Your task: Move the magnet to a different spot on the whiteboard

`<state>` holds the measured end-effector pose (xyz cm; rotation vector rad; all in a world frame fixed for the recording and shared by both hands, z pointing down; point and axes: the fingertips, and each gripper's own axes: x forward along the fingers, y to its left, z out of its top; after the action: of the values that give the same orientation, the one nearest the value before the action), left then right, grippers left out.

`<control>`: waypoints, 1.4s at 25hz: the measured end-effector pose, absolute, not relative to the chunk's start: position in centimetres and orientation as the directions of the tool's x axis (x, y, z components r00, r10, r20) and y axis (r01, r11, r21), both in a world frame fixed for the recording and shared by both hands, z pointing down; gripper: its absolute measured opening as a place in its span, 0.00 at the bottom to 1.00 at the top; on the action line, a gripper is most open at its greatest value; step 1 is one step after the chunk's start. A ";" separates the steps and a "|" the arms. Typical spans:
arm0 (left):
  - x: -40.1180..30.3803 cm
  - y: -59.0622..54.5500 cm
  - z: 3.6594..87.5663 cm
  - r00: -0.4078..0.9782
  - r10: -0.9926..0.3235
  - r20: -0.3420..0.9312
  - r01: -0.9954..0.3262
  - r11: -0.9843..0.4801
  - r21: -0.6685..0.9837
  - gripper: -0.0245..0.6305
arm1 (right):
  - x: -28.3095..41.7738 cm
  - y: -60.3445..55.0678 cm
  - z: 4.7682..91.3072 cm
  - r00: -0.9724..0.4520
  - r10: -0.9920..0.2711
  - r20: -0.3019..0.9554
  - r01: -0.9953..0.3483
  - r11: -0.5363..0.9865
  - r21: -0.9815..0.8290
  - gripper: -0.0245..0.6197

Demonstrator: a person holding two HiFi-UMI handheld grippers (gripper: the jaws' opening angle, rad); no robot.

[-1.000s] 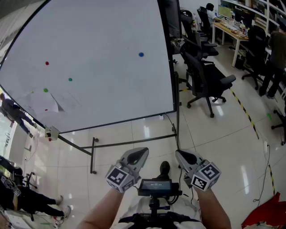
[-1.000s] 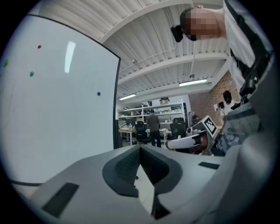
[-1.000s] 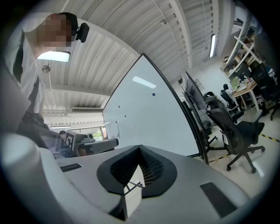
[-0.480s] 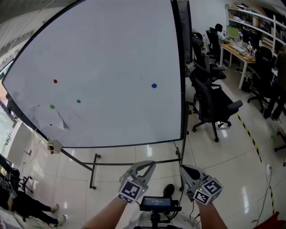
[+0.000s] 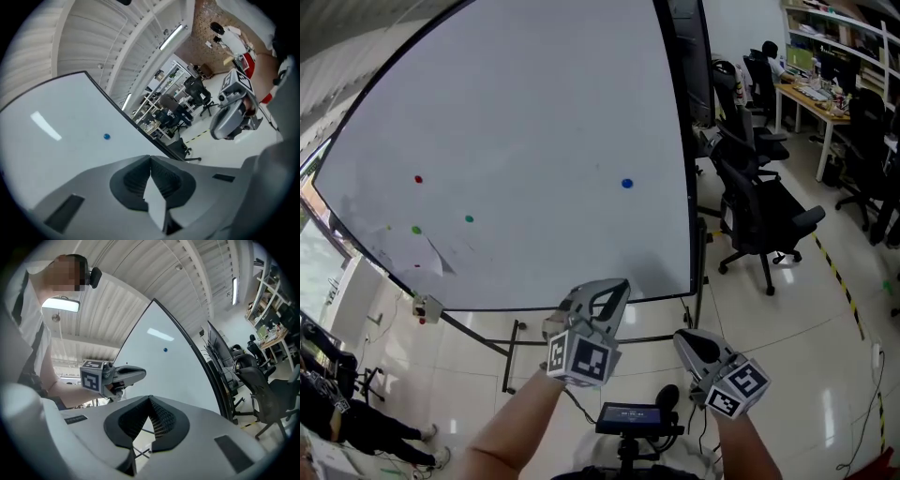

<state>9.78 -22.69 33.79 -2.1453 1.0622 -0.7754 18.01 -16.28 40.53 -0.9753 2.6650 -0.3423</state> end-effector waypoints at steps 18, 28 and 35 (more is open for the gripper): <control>13.5 -32.0 26.0 0.374 -0.927 0.036 -0.336 -0.172 -0.926 0.08 | 20.4 -21.4 40.3 -0.720 -0.669 -0.185 -0.602 0.735 -0.313 0.08; 14.7 -34.0 24.3 0.349 -0.937 0.021 -0.301 -0.133 -0.944 0.13 | 21.5 -23.0 40.1 -0.719 -0.668 -0.191 -0.598 0.735 -0.320 0.08; 13.5 -36.7 24.6 0.301 -0.953 0.040 -0.302 -0.135 -0.944 0.15 | 21.3 -24.2 40.2 -0.724 -0.660 -0.201 -0.588 0.743 -0.320 0.08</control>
<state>13.54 -36.68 24.57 -1.6363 1.1642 -0.8761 21.28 -24.21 40.21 -0.9715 2.6426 -0.3373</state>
